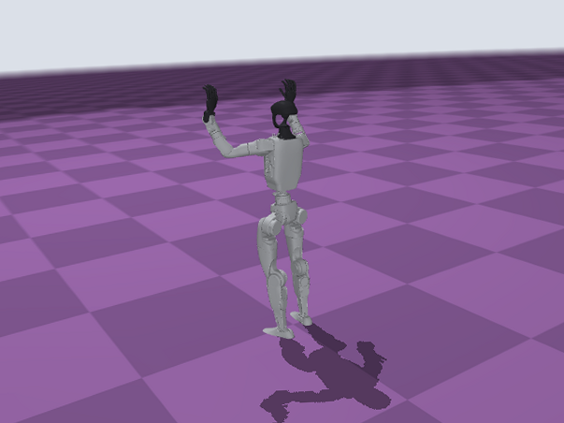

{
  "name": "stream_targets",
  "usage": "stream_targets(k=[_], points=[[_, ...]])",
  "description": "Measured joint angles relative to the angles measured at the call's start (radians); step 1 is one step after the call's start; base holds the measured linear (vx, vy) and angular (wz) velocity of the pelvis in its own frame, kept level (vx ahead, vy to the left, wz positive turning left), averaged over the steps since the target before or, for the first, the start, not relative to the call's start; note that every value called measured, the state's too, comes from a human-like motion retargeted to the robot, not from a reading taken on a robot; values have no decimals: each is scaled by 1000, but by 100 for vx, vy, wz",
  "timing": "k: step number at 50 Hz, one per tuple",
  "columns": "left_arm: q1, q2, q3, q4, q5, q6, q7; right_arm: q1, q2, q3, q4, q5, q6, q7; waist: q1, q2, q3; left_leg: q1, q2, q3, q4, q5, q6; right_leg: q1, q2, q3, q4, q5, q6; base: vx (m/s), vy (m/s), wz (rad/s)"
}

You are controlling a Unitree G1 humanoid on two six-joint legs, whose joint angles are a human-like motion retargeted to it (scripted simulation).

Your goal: Upper body actions

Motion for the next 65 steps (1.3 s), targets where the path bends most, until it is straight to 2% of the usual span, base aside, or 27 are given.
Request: stream_targets(k=[2,3,6,10,14,15,17,20,22,26,28,30,32,33,35,40,43,45,47,48,50,55,57,59,60,61,65], points=[[-8,-6,12,-61,147,-23,81,-4,-37,2,-49,-128,10,-152,0,3,-3,2,0,2,-1,-1,0,1,1,2,0,-1,0,3,1,-3],[-10,-15,22,-64,136,-26,83,0,-39,-7,-50,-148,-8,-192,1,5,-5,2,0,2,-1,-2,0,1,1,2,0,-2,1,0,0,0],[5,-54,95,-33,-86,31,-8,40,26,-82,15,-24,-30,-195,2,9,-14,-4,0,1,0,-3,0,-4,-1,1,0,-3,2,0,0,0],[17,-110,246,103,-481,103,-39,58,185,-213,154,283,73,-87,-6,15,-29,-16,-4,-7,-1,-1,-2,-12,-6,-6,-1,-4,4,0,0,0],[21,-126,339,247,-957,18,-106,29,307,-303,250,711,84,16,-5,20,-37,-21,-7,-10,0,-1,-3,-15,-10,-9,-1,-5,4,0,0,0],[30,-125,353,261,-1036,-22,-126,20,333,-318,263,814,63,43,-6,21,-37,-21,-7,-9,0,-2,-3,-16,-11,-8,-1,-5,4,0,0,0],[53,-120,348,242,-1093,-123,-88,13,360,-315,260,951,-49,41,-5,23,-32,-17,-8,-7,-1,-2,-2,-13,-10,-6,-1,-6,3,0,0,0],[85,-94,286,164,-947,-240,5,34,317,-236,197,883,-253,-47,-2,24,-24,-8,-11,-5,-3,-3,0,-6,-8,-5,-2,-6,1,0,0,0],[75,-85,204,83,-768,-233,-22,44,251,-151,111,688,-248,-66,1,26,-26,-7,-11,-6,-2,-3,0,-3,-7,-6,-3,-6,0,0,0,0],[-12,-70,-4,-72,-358,-247,-218,16,107,16,-76,299,-148,-5,7,23,-38,-8,-13,-8,-2,-2,1,-2,-8,-8,-4,-6,0,0,0,0],[-65,-64,-96,-142,-84,-173,-246,-28,32,98,-142,93,-73,7,10,19,-41,-9,-13,-8,-2,-2,1,-2,-8,-8,-5,-6,0,0,0,0],[-98,-69,-130,-202,212,-18,-196,-66,-29,133,-184,-99,-3,-3,13,17,-41,-9,-12,-5,-1,-3,0,-3,-7,-5,-4,-6,0,0,0,0],[-103,-70,-93,-222,379,86,-140,-66,-36,112,-175,-205,19,-41,16,17,-36,-7,-10,-2,-1,-3,0,-4,-6,-2,-3,-6,0,0,0,0],[-99,-78,-68,-214,390,106,-127,-56,-19,93,-154,-204,20,-58,18,17,-35,-6,-10,0,-1,-3,0,-4,-5,1,-3,-5,0,0,0,0],[-67,-94,-6,-175,277,113,-135,-17,43,36,-88,-111,14,-62,18,19,-39,-8,-8,5,0,-4,0,-7,-4,6,-3,-4,-1,0,0,0],[50,-103,225,-9,-268,95,-194,50,233,-126,101,319,32,37,8,27,-59,-18,-9,7,-2,-5,-1,-21,-7,8,-2,-4,0,0,0,0],[52,-158,304,75,-821,123,-150,46,322,-201,178,643,6,40,6,31,-62,-16,-10,5,-2,-5,-1,-18,-8,6,-1,-5,0,0,0,0],[34,-196,320,87,-1134,50,-263,35,380,-230,195,815,-61,23,5,32,-62,-13,-11,3,-2,-5,-1,-15,-8,5,0,-6,0,0,0,0],[46,-181,325,67,-1243,-128,-329,27,390,-219,178,887,-175,-40,5,31,-58,-10,-11,5,-2,-6,0,-13,-8,6,0,-6,0,0,0,0],[63,-150,302,52,-1232,-211,-311,28,372,-198,162,853,-226,-85,6,31,-56,-9,-12,6,-2,-6,0,-13,-8,7,0,-6,-1,0,0,0],[73,-104,211,-8,-994,-239,-264,34,297,-132,109,673,-233,-148,9,29,-59,-9,-13,6,-3,-6,1,-13,-8,7,-1,-5,0,0,0,0],[-19,-66,-27,-170,-169,2,-481,-14,113,84,-55,150,-60,-5,10,26,-75,-12,-14,1,-4,-5,2,-14,-9,3,-1,-5,0,0,0,0],[-66,-74,-102,-235,183,193,-346,-64,38,146,-120,-92,57,-16,10,22,-70,-10,-14,2,-3,-5,2,-11,-8,3,-1,-5,0,0,0,0],[-87,-78,-108,-251,345,200,-213,-71,26,130,-135,-211,90,-104,15,19,-62,-7,-12,4,-3,-5,3,-10,-6,5,0,-5,0,0,0,0],[-91,-82,-97,-250,404,165,-141,-66,34,108,-130,-250,86,-164,18,18,-57,-7,-11,5,-3,-5,3,-10,-5,7,1,-5,0,0,0,0],[-80,-93,-74,-229,360,144,-105,-47,63,79,-103,-199,69,-177,19,18,-57,-7,-11,7,-3,-5,3,-11,-5,9,2,-4,0,0,0,0],[16,-109,77,-137,-32,143,-116,29,193,-65,21,117,45,-96,13,18,-67,-15,-11,10,-3,-4,3,-21,-7,13,2,-2,0,0,0,0]])
